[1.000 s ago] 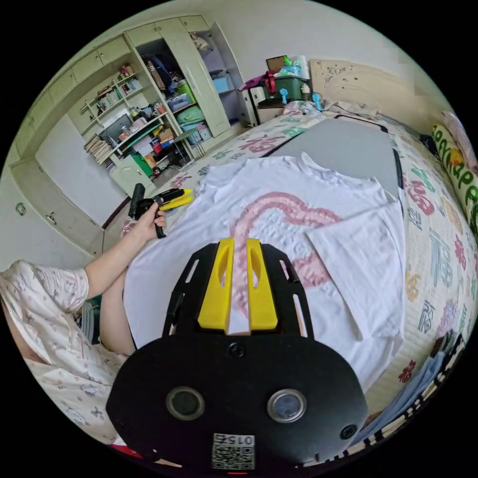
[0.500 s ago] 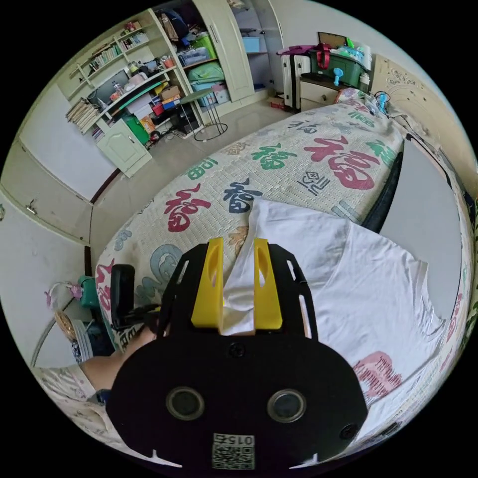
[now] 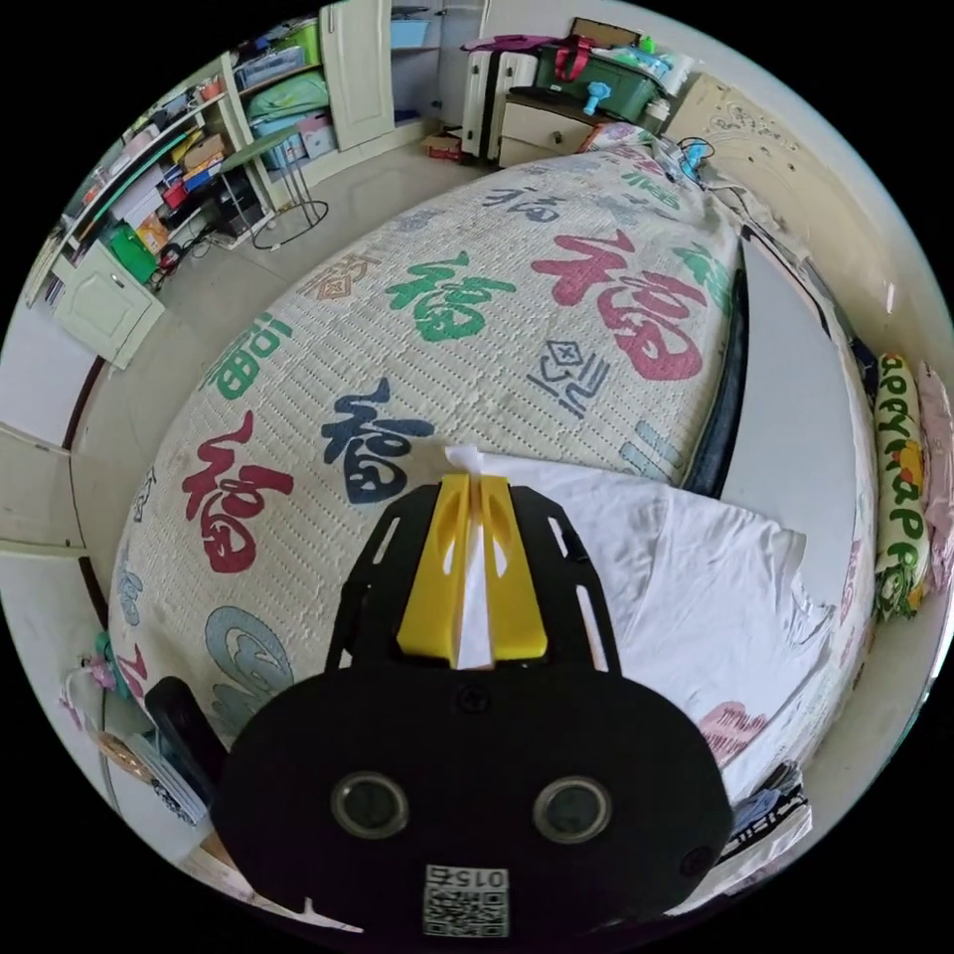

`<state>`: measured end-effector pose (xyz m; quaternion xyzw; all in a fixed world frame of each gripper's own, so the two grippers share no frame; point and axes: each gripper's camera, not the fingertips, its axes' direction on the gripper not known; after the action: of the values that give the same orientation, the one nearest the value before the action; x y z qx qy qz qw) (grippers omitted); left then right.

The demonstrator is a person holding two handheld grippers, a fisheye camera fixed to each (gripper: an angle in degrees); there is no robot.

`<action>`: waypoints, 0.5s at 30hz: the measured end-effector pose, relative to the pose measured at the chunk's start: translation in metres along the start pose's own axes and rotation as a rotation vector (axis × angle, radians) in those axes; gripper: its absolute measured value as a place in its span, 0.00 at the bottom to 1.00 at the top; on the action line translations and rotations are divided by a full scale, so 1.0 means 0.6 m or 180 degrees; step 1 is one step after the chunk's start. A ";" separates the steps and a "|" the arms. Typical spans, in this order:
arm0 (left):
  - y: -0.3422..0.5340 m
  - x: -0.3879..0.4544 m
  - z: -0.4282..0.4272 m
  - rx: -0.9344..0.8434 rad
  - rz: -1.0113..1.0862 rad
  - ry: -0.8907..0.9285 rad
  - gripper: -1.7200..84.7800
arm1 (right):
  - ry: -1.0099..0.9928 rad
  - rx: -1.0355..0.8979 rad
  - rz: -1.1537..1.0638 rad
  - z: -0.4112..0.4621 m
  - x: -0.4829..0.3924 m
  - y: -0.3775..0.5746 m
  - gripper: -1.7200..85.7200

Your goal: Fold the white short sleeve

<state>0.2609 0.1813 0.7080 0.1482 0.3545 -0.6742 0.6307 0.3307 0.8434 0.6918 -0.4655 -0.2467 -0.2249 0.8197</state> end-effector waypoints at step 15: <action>0.052 0.402 0.159 -0.0770 0.2602 -0.0853 0.01 | -0.0646 0.0792 0.1103 -0.255 0.672 0.520 0.03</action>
<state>0.2758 -0.0602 0.6102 0.1128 0.2582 -0.3364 0.8986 0.8607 0.7990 0.6677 -0.4164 -0.2701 -0.0008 0.8681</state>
